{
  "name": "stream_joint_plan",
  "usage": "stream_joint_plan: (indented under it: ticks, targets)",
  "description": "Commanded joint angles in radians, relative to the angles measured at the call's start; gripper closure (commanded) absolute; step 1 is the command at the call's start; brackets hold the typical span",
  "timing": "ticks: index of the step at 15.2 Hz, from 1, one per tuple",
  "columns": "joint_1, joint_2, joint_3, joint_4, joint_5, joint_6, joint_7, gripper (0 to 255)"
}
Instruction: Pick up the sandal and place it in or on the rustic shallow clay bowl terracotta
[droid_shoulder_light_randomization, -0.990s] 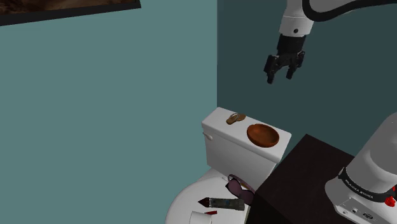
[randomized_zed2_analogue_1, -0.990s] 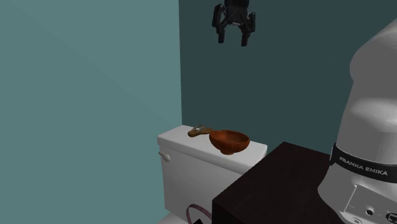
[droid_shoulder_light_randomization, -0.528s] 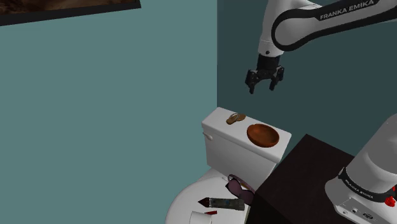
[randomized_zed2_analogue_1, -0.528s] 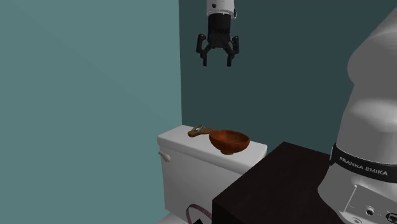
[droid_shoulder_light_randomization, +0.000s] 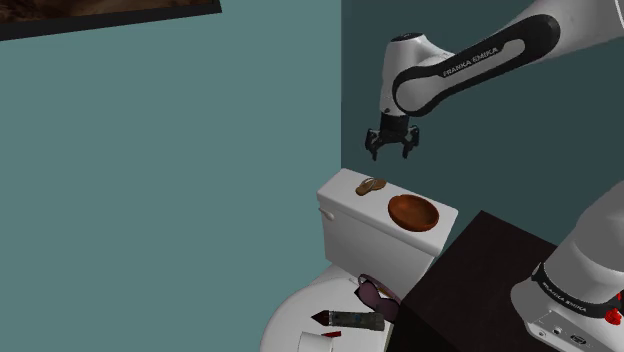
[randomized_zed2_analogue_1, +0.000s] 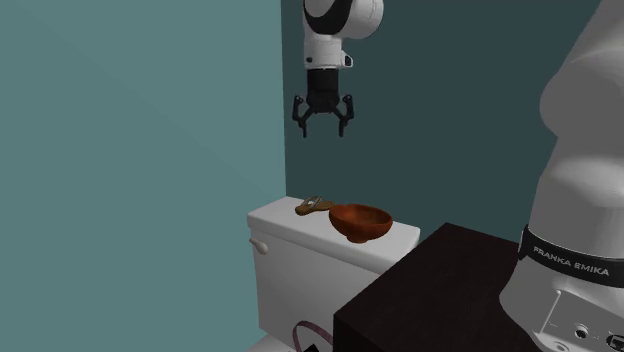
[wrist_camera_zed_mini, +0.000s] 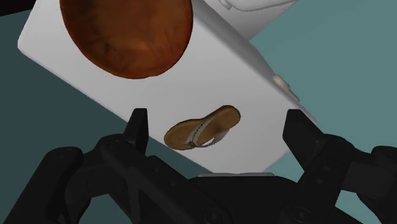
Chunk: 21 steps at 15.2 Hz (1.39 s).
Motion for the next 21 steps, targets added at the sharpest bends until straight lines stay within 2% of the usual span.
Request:
stream_joint_plan:
  ticks: [1,6,12,19,21]
  targets:
    - [-0.017,0.082,0.009,0.026,-0.042,0.053,0.076,0]
    - [-0.033,0.274,0.001,0.115,-0.157,0.135,0.263,0]
    - [-0.016,0.496,-0.059,0.257,-0.273,0.191,0.462,0]
    - [0.013,0.742,-0.151,0.460,-0.334,0.215,0.630,0]
    - [0.015,0.773,-0.161,0.481,-0.339,0.224,0.643,0]
